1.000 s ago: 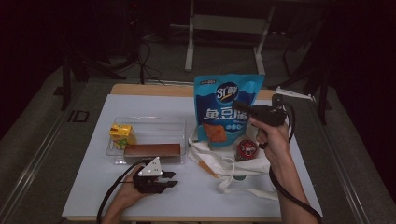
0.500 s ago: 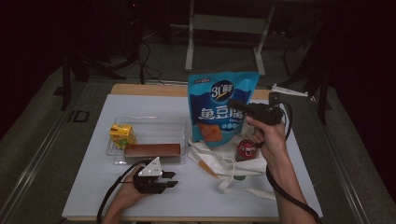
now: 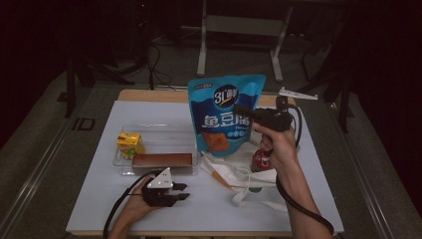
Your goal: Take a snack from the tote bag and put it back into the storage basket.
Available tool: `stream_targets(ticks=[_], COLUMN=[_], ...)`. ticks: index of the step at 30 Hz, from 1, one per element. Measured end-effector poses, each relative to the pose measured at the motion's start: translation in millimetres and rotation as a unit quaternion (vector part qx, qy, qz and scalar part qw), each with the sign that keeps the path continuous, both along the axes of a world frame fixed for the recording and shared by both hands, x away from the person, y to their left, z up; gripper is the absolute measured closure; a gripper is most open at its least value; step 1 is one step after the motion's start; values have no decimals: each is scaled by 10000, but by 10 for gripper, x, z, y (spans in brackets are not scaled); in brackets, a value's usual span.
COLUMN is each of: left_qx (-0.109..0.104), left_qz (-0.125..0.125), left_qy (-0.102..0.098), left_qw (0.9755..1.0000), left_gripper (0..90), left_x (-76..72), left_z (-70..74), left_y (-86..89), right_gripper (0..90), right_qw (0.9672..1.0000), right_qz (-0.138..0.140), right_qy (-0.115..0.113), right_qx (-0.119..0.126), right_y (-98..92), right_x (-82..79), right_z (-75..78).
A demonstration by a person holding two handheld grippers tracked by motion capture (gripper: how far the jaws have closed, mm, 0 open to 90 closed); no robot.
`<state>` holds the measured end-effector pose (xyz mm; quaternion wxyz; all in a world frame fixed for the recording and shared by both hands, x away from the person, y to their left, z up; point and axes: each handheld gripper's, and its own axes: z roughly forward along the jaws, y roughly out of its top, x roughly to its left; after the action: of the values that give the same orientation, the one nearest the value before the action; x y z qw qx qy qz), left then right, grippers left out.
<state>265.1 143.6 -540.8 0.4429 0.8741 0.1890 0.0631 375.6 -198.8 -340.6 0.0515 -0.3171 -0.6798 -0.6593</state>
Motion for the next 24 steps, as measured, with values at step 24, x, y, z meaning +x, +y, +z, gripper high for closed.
stream_targets(ticks=[24], left_qx=[-3], left_qz=[-23], left_qy=[-10], left_qw=[10000], left_gripper=[641], left_x=[-4], left_z=[0], left_y=[-1], right_gripper=[900], right_qw=[9997], right_qz=[177], right_qy=[-32], right_qx=[168], right_y=[317], right_x=[14], right_z=[115])
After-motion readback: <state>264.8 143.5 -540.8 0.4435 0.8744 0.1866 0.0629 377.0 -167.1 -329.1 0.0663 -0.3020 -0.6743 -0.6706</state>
